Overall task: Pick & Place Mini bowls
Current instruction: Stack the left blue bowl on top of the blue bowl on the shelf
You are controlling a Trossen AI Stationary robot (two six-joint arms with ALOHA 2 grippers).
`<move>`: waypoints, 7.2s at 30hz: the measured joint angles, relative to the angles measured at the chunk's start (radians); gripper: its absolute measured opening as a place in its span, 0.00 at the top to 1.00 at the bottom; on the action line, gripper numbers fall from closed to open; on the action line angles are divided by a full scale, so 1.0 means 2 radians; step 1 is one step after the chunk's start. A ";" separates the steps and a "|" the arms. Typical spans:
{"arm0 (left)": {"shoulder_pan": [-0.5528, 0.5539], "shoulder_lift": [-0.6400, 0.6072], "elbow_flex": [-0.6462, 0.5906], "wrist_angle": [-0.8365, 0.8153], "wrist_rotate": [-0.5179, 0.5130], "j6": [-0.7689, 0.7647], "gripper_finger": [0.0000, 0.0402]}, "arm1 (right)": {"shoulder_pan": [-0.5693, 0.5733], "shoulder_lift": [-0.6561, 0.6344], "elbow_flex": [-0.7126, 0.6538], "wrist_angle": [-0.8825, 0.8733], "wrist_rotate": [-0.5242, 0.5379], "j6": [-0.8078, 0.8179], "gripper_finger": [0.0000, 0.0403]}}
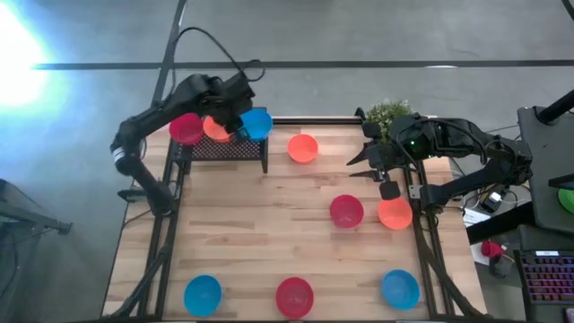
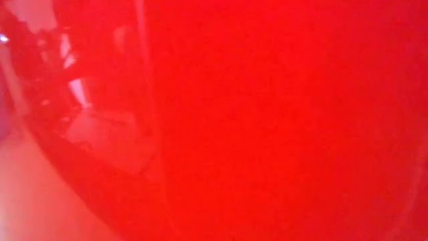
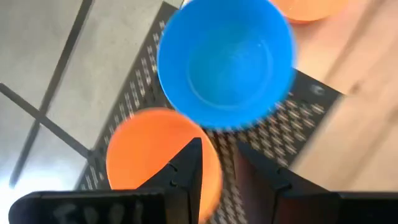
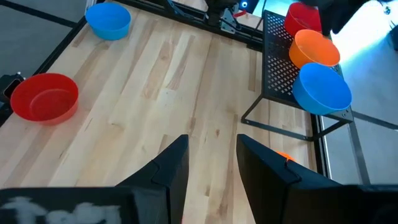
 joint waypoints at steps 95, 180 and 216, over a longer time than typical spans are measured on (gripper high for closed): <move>-0.629 -0.121 -0.609 0.533 0.274 -0.461 0.98 | 0.000 0.000 0.000 -0.004 -0.062 0.038 0.67; 0.129 0.069 0.032 0.081 0.140 -0.055 1.00 | 0.000 0.000 0.000 -0.004 -0.054 0.008 0.67; 0.130 0.078 0.032 0.068 0.132 -0.043 0.79 | 0.000 0.000 0.000 -0.004 -0.043 0.008 0.67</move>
